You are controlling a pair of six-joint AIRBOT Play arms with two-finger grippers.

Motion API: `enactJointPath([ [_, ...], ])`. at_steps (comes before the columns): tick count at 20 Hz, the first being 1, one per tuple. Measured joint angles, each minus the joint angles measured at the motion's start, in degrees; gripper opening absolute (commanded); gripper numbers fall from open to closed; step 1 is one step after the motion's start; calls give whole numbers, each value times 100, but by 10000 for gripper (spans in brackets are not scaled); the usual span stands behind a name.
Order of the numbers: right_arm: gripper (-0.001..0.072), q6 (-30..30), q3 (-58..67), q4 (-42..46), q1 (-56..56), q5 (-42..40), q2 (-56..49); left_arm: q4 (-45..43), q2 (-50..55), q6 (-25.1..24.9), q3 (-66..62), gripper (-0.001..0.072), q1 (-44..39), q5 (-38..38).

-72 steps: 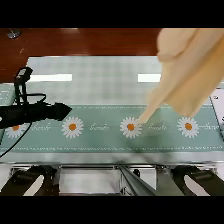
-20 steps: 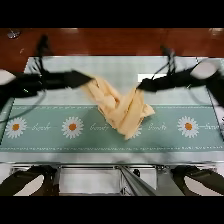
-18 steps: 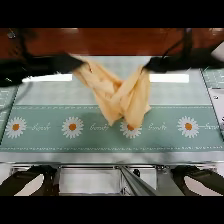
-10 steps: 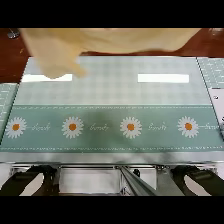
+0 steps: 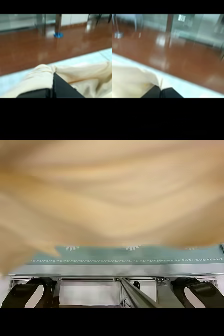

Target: Fold the shirts.

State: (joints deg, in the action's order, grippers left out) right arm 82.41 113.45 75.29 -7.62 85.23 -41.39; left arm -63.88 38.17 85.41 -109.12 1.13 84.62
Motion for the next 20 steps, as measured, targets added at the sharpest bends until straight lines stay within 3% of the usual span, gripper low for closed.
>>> enactJointPath([
  [3,15,81,-1045,-74,0,37,37,295,-20,63,1215,18,-2,208],
  [5,14,105,-1862,4,0,-146,-66,505,39,55,2308,18,-48,-59],
  [11,15,431,-3132,774,280,-1263,-1427,872,870,-46,4983,19,-494,-2197],
  [13,15,459,-3154,437,533,-1644,-2142,999,1408,-120,5296,19,-789,-2841],
  [16,19,105,-3141,-785,868,-2138,-3191,1226,2232,-181,5488,46,-1174,-3801],
  [17,157,11,-3139,-1213,977,-2277,-3517,1340,2452,-190,5497,264,-1250,-4026],
  [18,464,-44,-3134,-1576,1093,-2356,-3803,1423,2669,-201,5488,662,-1298,-4236],
  [19,629,-96,-3134,-1895,1215,-2396,-4019,1475,2826,-203,5449,701,-1307,-4350],
  [20,623,-168,-3132,-2155,1362,-2361,-4197,1510,2959,-210,5390,701,-1261,-4417],
])
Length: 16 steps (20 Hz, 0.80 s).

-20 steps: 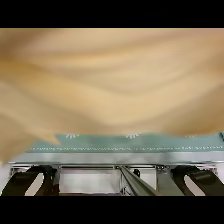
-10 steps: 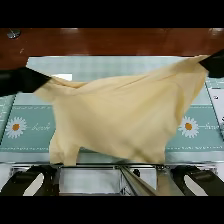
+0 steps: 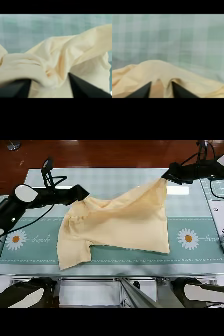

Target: Fold the shirts.

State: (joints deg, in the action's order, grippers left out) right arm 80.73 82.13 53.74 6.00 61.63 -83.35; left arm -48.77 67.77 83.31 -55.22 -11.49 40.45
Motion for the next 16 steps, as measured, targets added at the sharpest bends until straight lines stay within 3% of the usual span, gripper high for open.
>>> enactJointPath([
  [3,617,-291,2,-339,570,522,-199,-243,197,-138,-262,700,470,463],
  [7,617,-511,-516,457,1550,1611,129,-686,280,-448,-280,700,1705,1969],
  [10,617,-686,-1958,417,2208,1567,903,-822,302,-584,369,700,2627,2708],
  [16,617,-1043,-4450,-46,2610,997,2264,-249,361,-1287,1408,700,3661,3104],
])
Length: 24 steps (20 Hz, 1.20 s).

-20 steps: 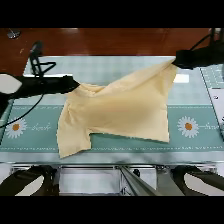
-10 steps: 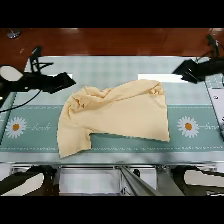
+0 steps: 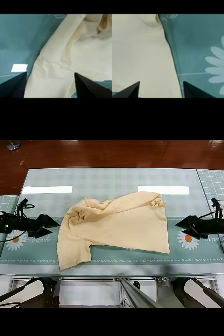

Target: Fold the shirts.

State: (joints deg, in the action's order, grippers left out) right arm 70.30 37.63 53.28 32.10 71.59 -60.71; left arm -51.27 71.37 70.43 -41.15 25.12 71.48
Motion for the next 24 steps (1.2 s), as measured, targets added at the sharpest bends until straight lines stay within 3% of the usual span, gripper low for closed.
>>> enactJointPath([
  [6,617,-70,-538,-146,57,-57,299,271,380,-420,275,699,-184,70],
  [7,617,-70,-560,-146,59,-96,310,289,439,-463,293,651,-273,42],
  [8,617,-61,-579,-111,63,-173,321,319,476,-487,297,291,-356,35],
  [9,617,-4,-592,-50,66,-254,323,306,516,-516,299,16,-439,-70],
  [18,617,542,-949,824,-446,238,262,457,586,-796,195,19,-656,-144],
  [24,616,885,-1095,841,-1215,-105,256,577,586,-815,190,19,-667,-179],
])
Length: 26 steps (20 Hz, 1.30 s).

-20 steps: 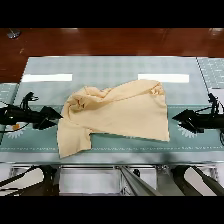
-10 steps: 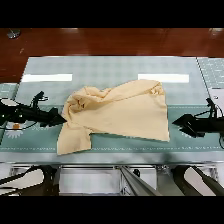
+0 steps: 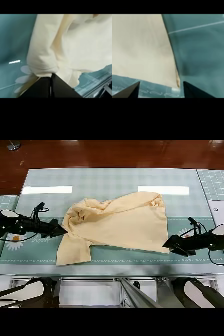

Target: Fold the shirts.

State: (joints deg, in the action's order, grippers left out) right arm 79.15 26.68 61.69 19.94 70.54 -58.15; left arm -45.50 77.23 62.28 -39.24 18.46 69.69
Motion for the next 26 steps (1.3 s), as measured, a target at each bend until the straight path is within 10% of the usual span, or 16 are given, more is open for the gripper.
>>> enactJointPath([
  [4,595,155,15,-306,-398,-330,-199,225,0,-7,0,19,0,-125],
  [6,336,175,129,-490,-614,-448,-498,282,0,-9,0,20,0,-170],
  [7,48,160,221,-494,-717,-551,-654,313,0,-11,0,19,0,-184],
  [8,15,125,361,-535,-824,-621,-809,330,0,-13,0,19,0,-184],
  [19,14,181,6371,-748,-1169,210,-1191,1587,-1318,-83,-3560,18,11,17],
  [26,15,280,8935,-212,-1180,470,52,-566,-2518,817,-6625,17,11,-302],
])
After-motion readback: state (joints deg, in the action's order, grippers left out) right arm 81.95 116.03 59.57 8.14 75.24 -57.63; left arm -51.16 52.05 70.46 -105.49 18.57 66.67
